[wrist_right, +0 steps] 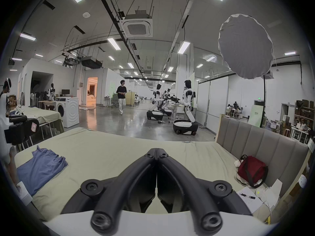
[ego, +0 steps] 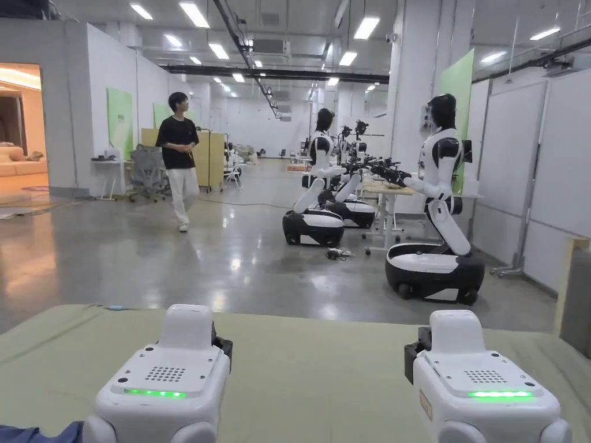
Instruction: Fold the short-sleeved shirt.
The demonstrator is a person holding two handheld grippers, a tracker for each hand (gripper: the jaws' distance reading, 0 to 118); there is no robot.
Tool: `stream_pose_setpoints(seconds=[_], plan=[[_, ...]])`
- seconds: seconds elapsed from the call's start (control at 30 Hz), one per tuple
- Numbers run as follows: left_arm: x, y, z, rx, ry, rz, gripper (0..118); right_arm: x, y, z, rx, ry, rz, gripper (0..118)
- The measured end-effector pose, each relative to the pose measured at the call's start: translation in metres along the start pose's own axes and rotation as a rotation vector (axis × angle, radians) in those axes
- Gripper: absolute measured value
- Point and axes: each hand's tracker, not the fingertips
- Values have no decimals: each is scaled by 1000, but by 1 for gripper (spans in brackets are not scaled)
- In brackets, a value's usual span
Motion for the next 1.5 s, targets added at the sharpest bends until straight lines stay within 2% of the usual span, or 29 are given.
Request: stream_pose_setpoints(seconds=[0.1,0.23,0.33,0.43,0.5,0.6,0.77,0.8,0.83,0.87,0.9,0.93,0.97,1.0,1.03,1.13,1.27,1.33,1.37,1.4,1.43,1.47,1.5], plan=[[-10,-3,4,-11,16,-10,0,-14,2,1,8,20,12,5],[-47,-9,21,-22,85,-16,0,-53,0,-1,12,103,5,5],[-87,-16,33,-38,178,-30,0,-96,-5,-5,10,205,11,5],[-132,-25,46,-85,271,-27,0,-145,-12,-10,-29,368,-10,5],[-165,-30,44,-160,303,-6,0,-176,-18,-11,-50,433,-14,5],[-214,-43,20,-434,336,-6,0,-213,-32,-14,-84,521,-8,5],[-291,-95,-40,-657,305,190,0,-242,-60,-26,-133,558,46,6],[-300,-105,-49,-667,307,203,17,-243,-64,-29,-142,558,55,6],[-309,-116,-62,-669,316,201,68,-243,-70,-33,-154,557,65,6],[-315,-129,-78,-680,338,200,95,-243,-75,-38,-169,552,74,6],[-320,-140,-93,-697,342,188,106,-243,-80,-44,-190,544,82,6],[-324,-151,-106,-712,328,182,106,-242,-84,-49,-206,540,87,6],[-326,-160,-119,-710,314,185,118,-240,-89,-54,-218,533,88,6],[-326,-164,-131,-670,281,167,116,-239,-93,-58,-227,525,90,6],[-328,-174,-147,-729,303,188,117,-238,-97,-64,-237,511,98,6],[-326,-203,-188,-776,240,204,117,-236,-110,-77,-272,486,118,6],[-324,-240,-232,-798,276,176,117,-233,-127,-93,-329,467,122,6],[-329,-260,-249,-873,276,184,114,-232,-134,-100,-357,457,124,7],[-332,-273,-256,-934,300,174,104,-232,-136,-102,-368,449,131,7],[-333,-280,-257,-974,332,144,98,-232,-138,-104,-373,443,135,7],[-336,-282,-255,-940,351,114,96,-231,-140,-104,-377,441,138,7],[-335,-274,-250,-860,335,173,81,-230,-141,-104,-380,440,140,7],[-333,-269,-248,-851,368,175,54,-229,-142,-103,-381,440,139,8]])
